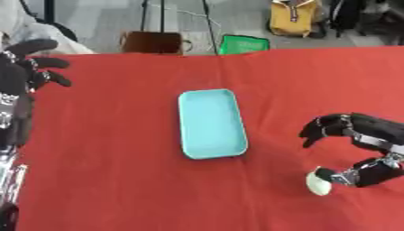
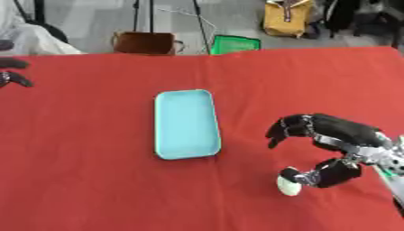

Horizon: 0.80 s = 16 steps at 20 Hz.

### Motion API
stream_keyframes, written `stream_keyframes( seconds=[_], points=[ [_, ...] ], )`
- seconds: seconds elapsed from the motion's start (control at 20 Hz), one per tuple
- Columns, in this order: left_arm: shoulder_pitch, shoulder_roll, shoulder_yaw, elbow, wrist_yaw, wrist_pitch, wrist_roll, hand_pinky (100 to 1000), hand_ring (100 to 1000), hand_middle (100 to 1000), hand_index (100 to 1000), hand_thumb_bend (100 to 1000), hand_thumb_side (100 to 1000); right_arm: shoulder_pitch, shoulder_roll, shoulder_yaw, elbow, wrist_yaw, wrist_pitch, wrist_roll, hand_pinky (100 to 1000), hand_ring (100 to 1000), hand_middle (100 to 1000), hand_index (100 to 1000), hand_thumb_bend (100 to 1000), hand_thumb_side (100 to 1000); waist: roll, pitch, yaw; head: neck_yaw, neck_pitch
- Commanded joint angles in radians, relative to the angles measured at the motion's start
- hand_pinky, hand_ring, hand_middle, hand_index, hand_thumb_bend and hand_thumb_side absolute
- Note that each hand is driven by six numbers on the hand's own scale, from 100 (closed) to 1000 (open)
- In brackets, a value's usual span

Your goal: Pick up objects on the table and place them in the box.

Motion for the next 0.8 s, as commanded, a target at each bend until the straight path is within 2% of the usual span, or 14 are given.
stream_keyframes(
  seconds=[0.05, 0.45, 0.5, 0.55, 0.8],
  points=[
    [-0.011, 0.021, 0.004, -0.019, -0.002, -0.001, -0.002, 527, 668, 748, 802, 531, 763, -0.008, -0.018, -0.009, -0.011, 0.029, -0.311, 0.288, 793, 774, 766, 743, 387, 133, 0.0, -0.014, 0.0, -0.002, -0.009],
    [-0.011, 0.019, 0.005, -0.019, -0.001, -0.002, -0.002, 527, 668, 748, 802, 531, 764, -0.007, -0.008, -0.016, 0.021, 0.102, -0.311, 0.228, 828, 779, 766, 739, 387, 132, 0.003, -0.012, 0.002, -0.003, -0.01],
    [-0.011, 0.018, 0.005, -0.019, -0.001, -0.002, -0.001, 527, 668, 747, 801, 531, 764, -0.008, -0.006, -0.016, 0.029, 0.113, -0.311, 0.222, 828, 778, 766, 738, 461, 100, 0.004, -0.011, 0.003, -0.003, -0.011],
    [-0.012, 0.018, 0.004, -0.019, 0.001, -0.003, -0.002, 527, 668, 748, 802, 530, 764, -0.008, -0.004, -0.015, 0.037, 0.123, -0.311, 0.216, 828, 778, 766, 738, 384, 132, 0.004, -0.011, 0.003, -0.003, -0.011],
    [-0.012, 0.018, 0.005, -0.019, -0.001, -0.003, -0.002, 526, 668, 748, 802, 530, 765, -0.006, -0.001, -0.008, 0.067, 0.166, -0.311, 0.192, 828, 778, 766, 731, 380, 135, 0.003, -0.008, 0.009, -0.004, -0.011]
  ],
)
